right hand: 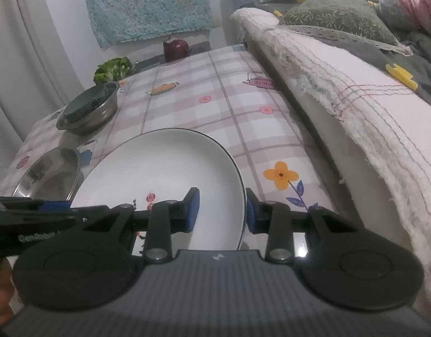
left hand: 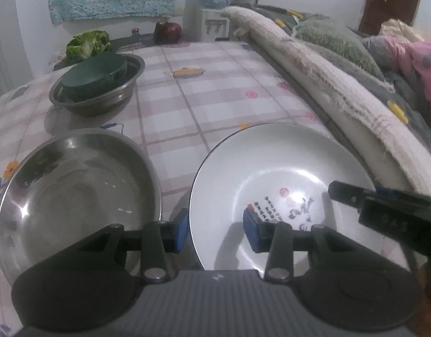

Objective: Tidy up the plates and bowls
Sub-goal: 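Lift the white printed plate off the table with both grippers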

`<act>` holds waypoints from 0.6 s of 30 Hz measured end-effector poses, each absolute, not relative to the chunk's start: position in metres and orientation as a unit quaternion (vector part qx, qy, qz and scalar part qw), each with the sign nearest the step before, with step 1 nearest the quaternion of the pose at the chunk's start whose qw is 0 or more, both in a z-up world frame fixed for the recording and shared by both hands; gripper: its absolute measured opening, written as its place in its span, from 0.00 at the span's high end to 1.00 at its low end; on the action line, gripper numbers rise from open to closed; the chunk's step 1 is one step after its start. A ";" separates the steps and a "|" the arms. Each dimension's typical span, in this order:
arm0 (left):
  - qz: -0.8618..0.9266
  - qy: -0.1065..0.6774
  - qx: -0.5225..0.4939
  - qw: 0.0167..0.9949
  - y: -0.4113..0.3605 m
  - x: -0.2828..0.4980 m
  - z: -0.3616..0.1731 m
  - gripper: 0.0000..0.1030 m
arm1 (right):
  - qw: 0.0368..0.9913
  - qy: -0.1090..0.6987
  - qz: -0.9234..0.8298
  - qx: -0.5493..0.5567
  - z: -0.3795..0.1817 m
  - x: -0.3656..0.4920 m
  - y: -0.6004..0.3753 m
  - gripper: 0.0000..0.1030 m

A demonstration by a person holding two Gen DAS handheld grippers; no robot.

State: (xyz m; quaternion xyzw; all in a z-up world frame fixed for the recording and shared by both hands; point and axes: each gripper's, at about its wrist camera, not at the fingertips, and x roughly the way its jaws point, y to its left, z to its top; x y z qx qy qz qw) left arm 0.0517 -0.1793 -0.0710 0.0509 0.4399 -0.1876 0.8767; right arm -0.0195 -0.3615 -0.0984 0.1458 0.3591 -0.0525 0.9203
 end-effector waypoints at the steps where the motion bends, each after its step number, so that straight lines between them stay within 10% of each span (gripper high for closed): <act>1: -0.188 0.438 0.049 0.878 -0.178 0.052 -0.069 0.59 | 0.920 0.359 -0.052 0.149 -0.098 -0.020 -0.362 0.68; 18: -0.189 0.433 0.031 0.881 -0.174 0.049 -0.057 0.59 | 0.922 0.349 -0.052 0.160 -0.086 -0.021 -0.363 0.68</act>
